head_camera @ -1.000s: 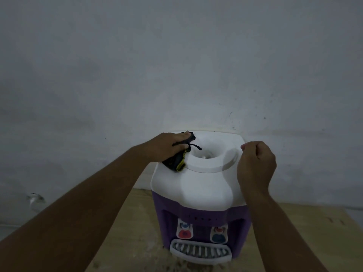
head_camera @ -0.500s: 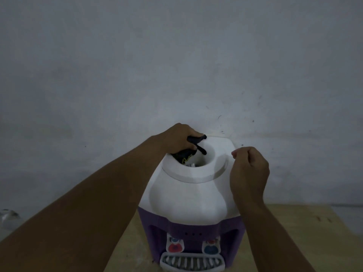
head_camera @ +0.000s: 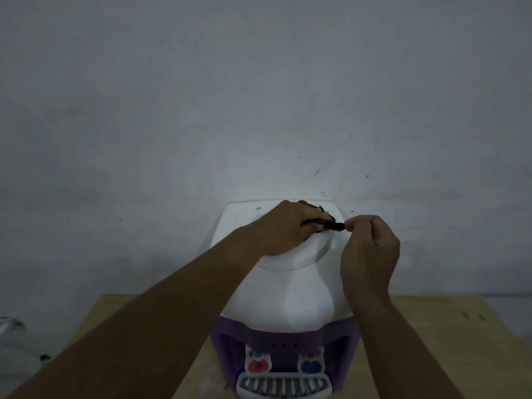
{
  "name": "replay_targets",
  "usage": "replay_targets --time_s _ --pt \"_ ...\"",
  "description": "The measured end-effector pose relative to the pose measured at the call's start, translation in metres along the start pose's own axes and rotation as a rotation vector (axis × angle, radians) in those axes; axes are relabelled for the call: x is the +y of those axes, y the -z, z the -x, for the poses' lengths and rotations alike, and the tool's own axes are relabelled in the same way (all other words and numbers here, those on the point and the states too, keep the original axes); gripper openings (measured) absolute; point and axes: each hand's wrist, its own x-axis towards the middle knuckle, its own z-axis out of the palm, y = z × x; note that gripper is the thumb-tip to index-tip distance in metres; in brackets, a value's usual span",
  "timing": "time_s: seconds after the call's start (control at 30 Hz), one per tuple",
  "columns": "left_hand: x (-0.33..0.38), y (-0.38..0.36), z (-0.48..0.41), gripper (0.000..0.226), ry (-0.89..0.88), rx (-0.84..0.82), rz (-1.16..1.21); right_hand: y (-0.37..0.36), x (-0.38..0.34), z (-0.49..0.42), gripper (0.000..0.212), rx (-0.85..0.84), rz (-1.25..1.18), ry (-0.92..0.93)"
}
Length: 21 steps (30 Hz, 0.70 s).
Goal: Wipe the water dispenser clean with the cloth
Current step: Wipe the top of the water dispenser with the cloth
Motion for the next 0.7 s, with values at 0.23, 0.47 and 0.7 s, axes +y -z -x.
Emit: replay_targets --time_s 0.23,0.47,0.7 --pt "0.019 0.009 0.029 0.04 0.029 -0.148 -0.03 0.003 0.003 0.0 0.022 -0.017 -0.017 0.045" --pt "0.019 0.022 0.044 0.02 0.244 -0.072 0.324 -0.002 0.007 0.005 0.034 -0.428 0.185 0.297" --pt "0.008 0.02 0.051 0.046 0.3 0.29 0.547 -0.01 0.008 0.008 0.041 -0.743 0.476 0.509"
